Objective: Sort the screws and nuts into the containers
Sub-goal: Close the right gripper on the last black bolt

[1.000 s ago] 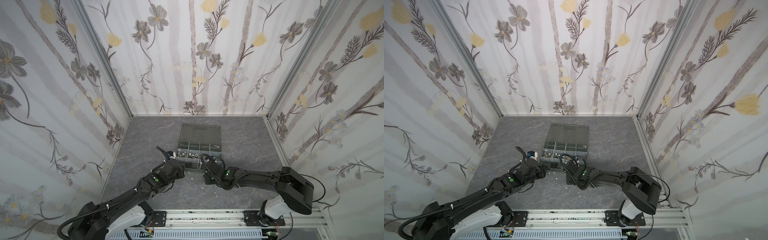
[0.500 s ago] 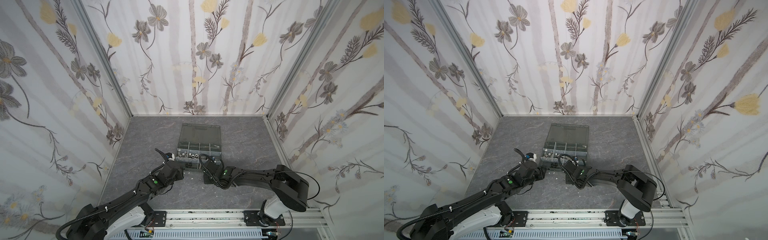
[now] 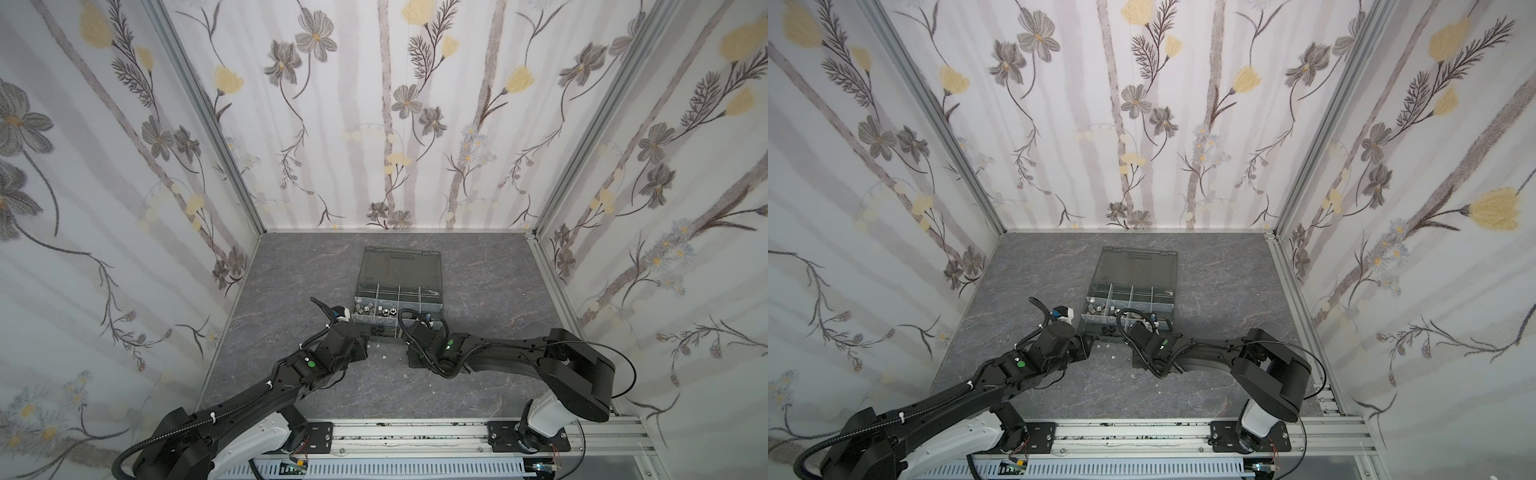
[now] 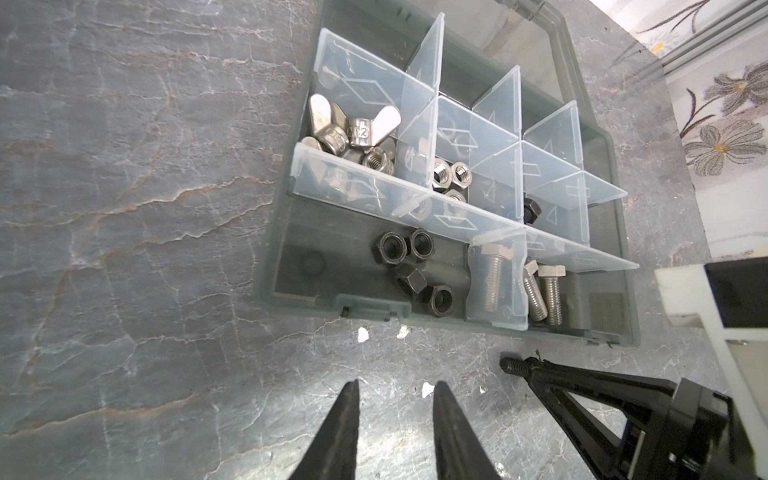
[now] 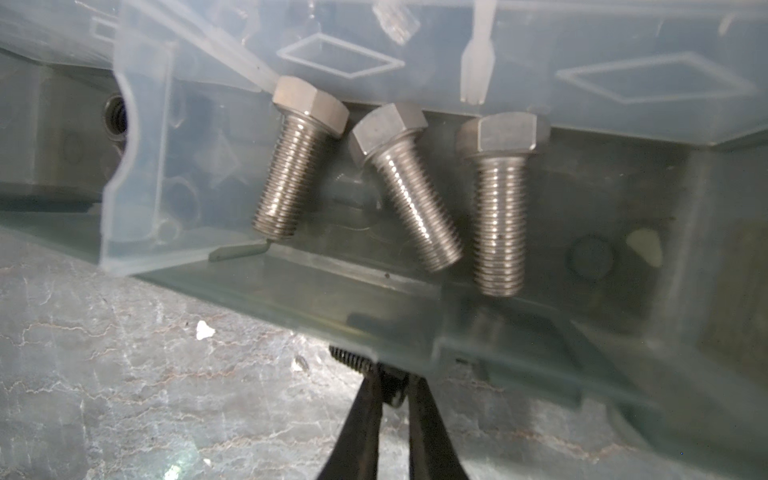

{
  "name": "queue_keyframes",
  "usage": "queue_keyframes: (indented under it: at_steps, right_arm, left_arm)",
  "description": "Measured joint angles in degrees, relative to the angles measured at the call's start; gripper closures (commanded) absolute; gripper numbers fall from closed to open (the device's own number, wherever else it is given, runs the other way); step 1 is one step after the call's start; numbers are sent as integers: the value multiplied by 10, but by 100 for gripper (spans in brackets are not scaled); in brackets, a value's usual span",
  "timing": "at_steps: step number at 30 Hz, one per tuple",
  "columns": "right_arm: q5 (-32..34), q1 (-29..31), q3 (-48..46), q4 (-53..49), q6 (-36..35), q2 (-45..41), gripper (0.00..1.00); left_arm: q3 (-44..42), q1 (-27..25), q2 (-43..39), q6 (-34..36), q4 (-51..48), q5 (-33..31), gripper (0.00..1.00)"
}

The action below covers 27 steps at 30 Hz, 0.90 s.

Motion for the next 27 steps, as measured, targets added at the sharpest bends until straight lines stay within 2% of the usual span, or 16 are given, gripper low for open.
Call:
queue_keyframes:
  at_steps: [13, 21, 27]
  right_arm:
    - [0, 7, -12, 11, 0, -13, 93]
    - [-3, 30, -2, -23, -10, -80, 91]
    - [7, -8, 58, -46, -47, -117, 91]
  left_arm:
    - [0, 0, -6, -2, 0, 0, 67]
    - [0, 0, -14, -1, 0, -4, 67]
    - [0, 0, -16, 1, 0, -8, 67]
